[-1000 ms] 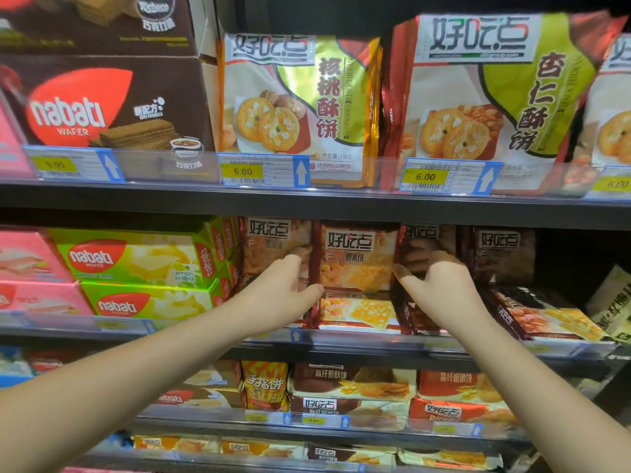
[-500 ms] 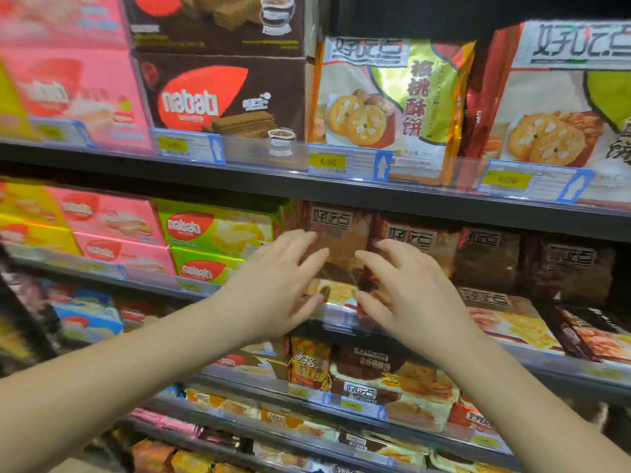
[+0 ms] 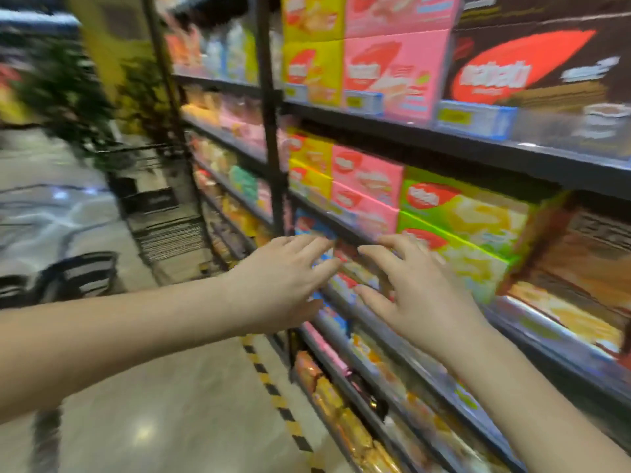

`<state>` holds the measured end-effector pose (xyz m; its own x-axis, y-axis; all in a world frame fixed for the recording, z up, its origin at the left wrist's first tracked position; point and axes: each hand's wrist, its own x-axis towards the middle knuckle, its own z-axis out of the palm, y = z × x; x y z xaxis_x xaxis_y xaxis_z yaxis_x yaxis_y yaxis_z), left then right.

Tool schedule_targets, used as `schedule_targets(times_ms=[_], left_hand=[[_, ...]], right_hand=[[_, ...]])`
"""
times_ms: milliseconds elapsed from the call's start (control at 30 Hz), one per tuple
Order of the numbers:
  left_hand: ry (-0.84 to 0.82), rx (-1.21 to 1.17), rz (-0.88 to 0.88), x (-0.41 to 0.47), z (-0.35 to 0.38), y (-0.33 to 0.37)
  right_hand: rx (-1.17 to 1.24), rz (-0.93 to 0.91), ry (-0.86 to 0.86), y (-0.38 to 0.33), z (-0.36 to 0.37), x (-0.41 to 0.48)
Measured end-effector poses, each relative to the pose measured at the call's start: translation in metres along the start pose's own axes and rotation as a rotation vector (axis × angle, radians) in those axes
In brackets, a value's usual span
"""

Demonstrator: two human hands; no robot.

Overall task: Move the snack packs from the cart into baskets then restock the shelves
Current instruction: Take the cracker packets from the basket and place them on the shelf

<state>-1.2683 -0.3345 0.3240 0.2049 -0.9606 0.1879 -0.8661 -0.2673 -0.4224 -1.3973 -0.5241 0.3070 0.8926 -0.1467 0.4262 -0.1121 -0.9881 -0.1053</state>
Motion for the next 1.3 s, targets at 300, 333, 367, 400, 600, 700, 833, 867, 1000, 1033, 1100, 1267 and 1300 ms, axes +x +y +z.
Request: schedule_targets(times_ms=[300, 333, 367, 400, 600, 700, 833, 867, 1000, 1033, 1100, 1267, 1300], left_hand=[[-0.191, 0.110, -0.267, -0.161, -0.007, -0.085], [-0.202, 0.123, -0.280, -0.177, -0.007, -0.096], [-0.215, 0.132, -0.292, -0.194, -0.007, -0.107], [-0.231, 0.143, -0.304, -0.212, -0.006, -0.119], [-0.241, 0.146, -0.400, -0.316, 0.007, -0.196], [-0.240, 0.119, -0.510, -0.370, 0.020, -0.233], [-0.242, 0.096, -0.678, -0.428, 0.034, -0.276], [-0.255, 0.104, -0.704, -0.439, 0.040, -0.286], [-0.325, 0.057, -0.838, -0.478, 0.069, -0.332], [-0.333, 0.047, -0.873, -0.485, 0.079, -0.343], [-0.360, 0.024, -0.938, -0.497, 0.100, -0.368], [-0.439, -0.029, -1.143, -0.526, 0.159, -0.446], [-0.458, -0.032, -1.189, -0.531, 0.170, -0.463]], right_hand=[[0.142, -0.311, -0.110, -0.160, 0.070, 0.074], [0.137, -0.344, -0.117, -0.179, 0.075, 0.083], [0.130, -0.378, -0.124, -0.199, 0.080, 0.093], [0.131, -0.414, -0.127, -0.220, 0.084, 0.103], [0.180, -0.543, -0.116, -0.351, 0.112, 0.169], [0.213, -0.588, -0.141, -0.419, 0.137, 0.193], [0.266, -0.625, -0.175, -0.484, 0.173, 0.223], [0.272, -0.636, -0.190, -0.498, 0.182, 0.231], [0.304, -0.704, -0.234, -0.553, 0.225, 0.271], [0.323, -0.713, -0.243, -0.566, 0.237, 0.282], [0.360, -0.732, -0.261, -0.590, 0.264, 0.305], [0.409, -0.805, -0.309, -0.647, 0.333, 0.382], [0.420, -0.809, -0.330, -0.657, 0.347, 0.400]])
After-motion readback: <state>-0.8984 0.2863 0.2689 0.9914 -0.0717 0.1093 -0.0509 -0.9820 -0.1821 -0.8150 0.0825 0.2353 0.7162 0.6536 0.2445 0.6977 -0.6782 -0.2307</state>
